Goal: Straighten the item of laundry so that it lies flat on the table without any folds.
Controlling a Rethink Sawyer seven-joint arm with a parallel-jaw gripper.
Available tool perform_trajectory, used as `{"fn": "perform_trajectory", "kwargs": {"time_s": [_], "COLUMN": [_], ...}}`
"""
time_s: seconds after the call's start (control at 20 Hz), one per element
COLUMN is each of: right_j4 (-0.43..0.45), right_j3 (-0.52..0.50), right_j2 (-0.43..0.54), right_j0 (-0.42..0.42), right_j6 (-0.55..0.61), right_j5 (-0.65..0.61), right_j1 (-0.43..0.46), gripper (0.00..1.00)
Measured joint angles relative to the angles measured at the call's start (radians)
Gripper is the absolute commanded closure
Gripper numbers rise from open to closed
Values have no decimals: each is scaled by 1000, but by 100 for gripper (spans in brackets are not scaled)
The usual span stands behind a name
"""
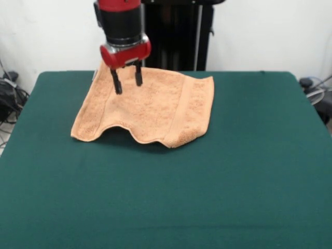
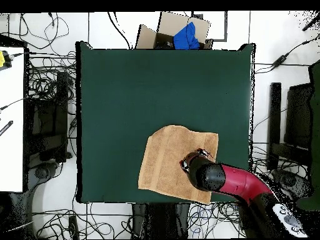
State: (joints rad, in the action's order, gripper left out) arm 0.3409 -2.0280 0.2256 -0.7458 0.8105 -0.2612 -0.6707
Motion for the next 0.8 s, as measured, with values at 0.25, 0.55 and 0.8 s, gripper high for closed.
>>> {"fn": "perform_trajectory", "kwargs": {"time_s": [0.25,0.55,0.8], "right_j4": [0,-1,-1], "right_j3": [0,2,17], "right_j2": [-4,-27,-34], "right_j0": [3,11,9], "right_j6": [0,0,0], "right_j5": [73,154,207], "right_j1": [66,146,208], "gripper": [0,0,0]}}
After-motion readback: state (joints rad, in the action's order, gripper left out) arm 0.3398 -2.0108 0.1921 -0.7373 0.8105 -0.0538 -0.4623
